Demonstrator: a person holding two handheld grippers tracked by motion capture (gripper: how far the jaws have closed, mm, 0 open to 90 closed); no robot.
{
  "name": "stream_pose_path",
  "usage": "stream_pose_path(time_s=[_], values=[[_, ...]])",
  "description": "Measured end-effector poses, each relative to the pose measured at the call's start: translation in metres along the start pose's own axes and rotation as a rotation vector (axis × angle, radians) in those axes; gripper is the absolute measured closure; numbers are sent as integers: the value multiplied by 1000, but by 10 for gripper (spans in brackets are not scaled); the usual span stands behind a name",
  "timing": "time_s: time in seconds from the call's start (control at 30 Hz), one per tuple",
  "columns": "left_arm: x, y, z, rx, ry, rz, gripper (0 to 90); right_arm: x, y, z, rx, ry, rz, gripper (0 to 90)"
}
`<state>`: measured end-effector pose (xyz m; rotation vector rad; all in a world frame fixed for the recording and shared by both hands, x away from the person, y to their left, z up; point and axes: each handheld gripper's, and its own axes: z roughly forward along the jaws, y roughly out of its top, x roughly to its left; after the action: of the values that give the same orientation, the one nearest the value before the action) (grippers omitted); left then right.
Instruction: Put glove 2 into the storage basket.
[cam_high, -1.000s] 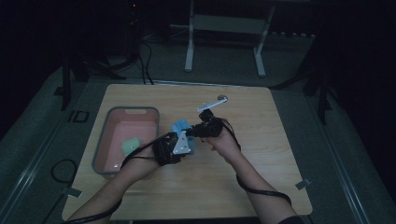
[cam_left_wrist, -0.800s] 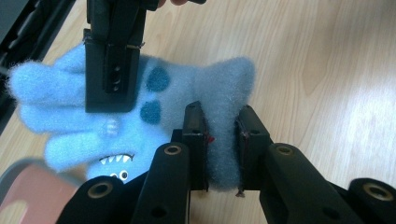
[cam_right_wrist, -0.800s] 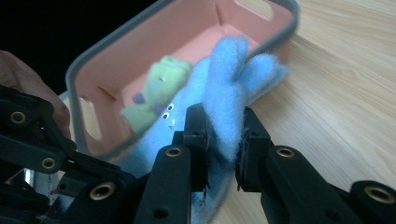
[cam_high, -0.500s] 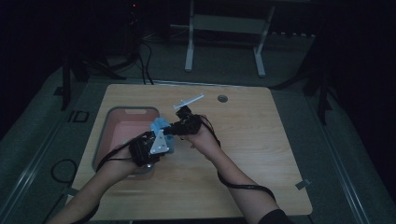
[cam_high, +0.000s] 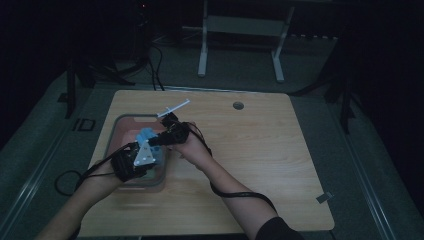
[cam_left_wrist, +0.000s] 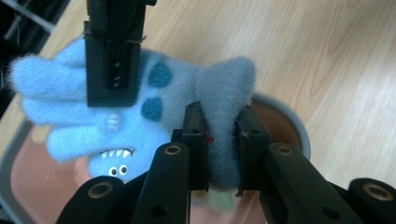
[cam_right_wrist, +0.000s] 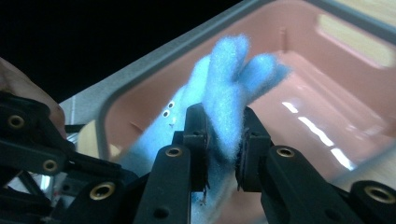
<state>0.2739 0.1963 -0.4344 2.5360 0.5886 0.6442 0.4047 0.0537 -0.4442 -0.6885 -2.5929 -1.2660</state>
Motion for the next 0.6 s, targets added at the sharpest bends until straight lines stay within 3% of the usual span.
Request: stream_pose_path(time_s=[0.27,0.6], values=[[4,-22,3,16,-14,-43,781,7,1,28,14,8,-3,773],[4,-30,37,83,-54,-45,780,-7,-6,48,86,-34,25,771]])
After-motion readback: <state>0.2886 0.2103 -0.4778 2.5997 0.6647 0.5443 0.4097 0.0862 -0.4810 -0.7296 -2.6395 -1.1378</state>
